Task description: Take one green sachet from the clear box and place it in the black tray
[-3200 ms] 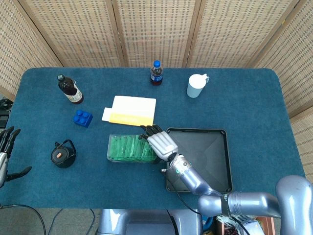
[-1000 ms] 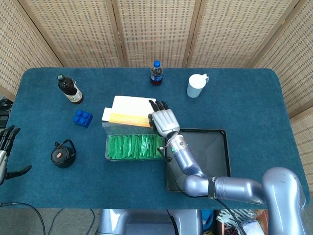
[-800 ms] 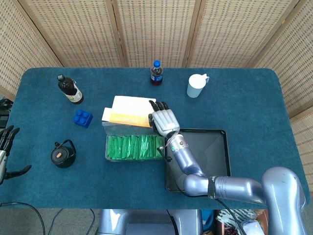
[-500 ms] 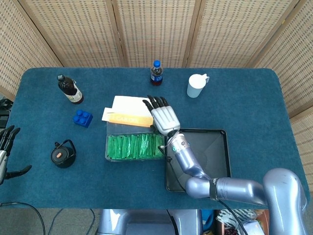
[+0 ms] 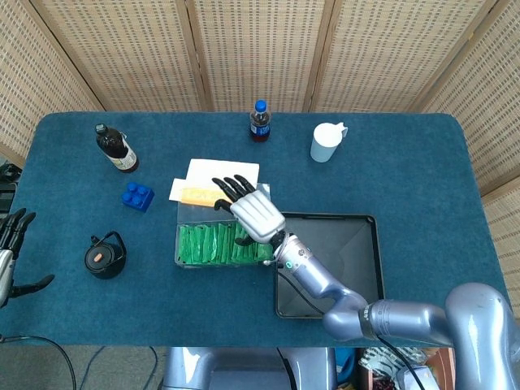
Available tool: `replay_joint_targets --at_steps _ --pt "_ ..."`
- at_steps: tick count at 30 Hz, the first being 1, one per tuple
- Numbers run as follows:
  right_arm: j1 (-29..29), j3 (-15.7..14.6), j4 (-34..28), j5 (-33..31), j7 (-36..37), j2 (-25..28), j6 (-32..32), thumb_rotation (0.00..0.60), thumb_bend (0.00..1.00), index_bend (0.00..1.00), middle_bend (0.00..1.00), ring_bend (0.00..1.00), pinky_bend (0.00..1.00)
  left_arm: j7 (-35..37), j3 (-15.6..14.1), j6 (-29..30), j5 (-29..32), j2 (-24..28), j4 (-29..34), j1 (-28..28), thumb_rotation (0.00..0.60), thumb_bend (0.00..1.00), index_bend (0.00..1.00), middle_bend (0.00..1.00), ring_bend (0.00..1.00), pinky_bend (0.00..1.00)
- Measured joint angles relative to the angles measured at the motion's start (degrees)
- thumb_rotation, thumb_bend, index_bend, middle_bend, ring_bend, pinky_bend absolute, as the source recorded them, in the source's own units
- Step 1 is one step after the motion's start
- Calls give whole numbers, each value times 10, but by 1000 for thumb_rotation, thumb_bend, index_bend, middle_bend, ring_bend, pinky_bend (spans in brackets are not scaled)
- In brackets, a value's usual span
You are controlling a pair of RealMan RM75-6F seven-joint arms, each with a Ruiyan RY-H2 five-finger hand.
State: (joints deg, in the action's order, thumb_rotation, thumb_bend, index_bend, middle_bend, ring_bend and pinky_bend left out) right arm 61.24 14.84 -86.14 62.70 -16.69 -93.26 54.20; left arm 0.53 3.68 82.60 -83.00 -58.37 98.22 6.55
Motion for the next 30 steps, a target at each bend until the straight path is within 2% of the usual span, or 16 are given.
replay_joint_targets --at_steps 10,18,30 --pt "-3 -15 13 6 -19 -8 -14 600 331 442 27 0 8 -3 -2 -6 1 -2 -1 3 600 54 0 0 0 0" --pt "-23 -42 7 30 -18 18 -22 600 331 453 27 0 8 -7 -3 -10 2 -4 -1 5 600 54 0 0 0 0" --pt "-48 -61 -2 64 7 47 -27 600 363 459 31 0 8 -13 -5 -11 1 -6 0 5 600 54 0 0 0 0"
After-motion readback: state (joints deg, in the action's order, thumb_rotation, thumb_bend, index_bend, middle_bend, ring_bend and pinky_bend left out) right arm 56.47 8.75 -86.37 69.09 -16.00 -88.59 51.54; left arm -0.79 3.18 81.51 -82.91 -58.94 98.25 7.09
